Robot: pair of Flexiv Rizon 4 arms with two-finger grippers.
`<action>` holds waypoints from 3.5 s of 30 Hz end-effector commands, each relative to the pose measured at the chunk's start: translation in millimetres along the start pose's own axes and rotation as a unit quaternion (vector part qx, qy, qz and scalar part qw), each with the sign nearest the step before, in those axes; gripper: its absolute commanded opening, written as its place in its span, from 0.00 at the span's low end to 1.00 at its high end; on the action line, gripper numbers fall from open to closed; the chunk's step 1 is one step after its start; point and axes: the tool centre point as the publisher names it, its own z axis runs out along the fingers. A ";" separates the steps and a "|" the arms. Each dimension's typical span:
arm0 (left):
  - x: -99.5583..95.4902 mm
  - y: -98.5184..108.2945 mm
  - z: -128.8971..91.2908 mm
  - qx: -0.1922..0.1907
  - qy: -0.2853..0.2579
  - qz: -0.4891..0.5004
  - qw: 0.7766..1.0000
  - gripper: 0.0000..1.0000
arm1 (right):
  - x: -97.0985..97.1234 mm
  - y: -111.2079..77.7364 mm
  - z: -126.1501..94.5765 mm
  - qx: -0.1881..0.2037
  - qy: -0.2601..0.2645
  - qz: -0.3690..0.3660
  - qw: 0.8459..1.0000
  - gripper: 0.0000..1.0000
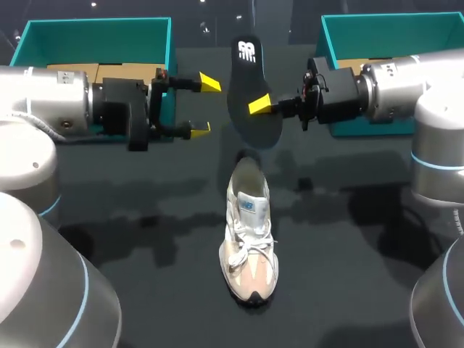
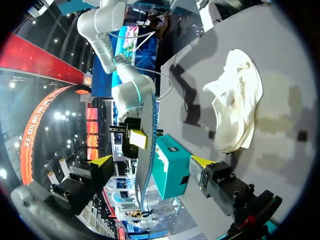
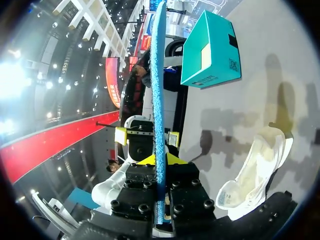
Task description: Take the shoe out of the shoebox, open the shoe tongue, remove and reinsert the insole, then place the shoe into the shoebox
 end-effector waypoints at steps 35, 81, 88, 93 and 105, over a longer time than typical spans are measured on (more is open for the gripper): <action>47.3 16.0 -36.1 -0.101 0.172 -0.455 0.868 1.00 | -35.6 8.6 -9.2 -0.031 -0.024 -0.127 0.991 0.00; 164.5 -18.1 -3.4 -0.148 0.275 -0.600 0.736 1.00 | -95.7 25.0 -6.5 -0.064 0.000 -0.258 0.964 0.00; 181.4 -21.5 13.5 -0.127 0.300 -0.583 0.744 1.00 | -104.6 28.3 2.7 -0.080 0.045 -0.285 0.954 0.00; 187.7 -17.5 19.4 -0.119 0.306 -0.584 0.742 1.00 | -110.8 32.3 11.2 -0.079 0.057 -0.296 0.950 0.00; 190.3 -17.0 24.2 -0.108 0.322 -0.584 0.738 1.00 | -119.4 33.5 8.9 -0.109 0.042 -0.298 0.947 0.00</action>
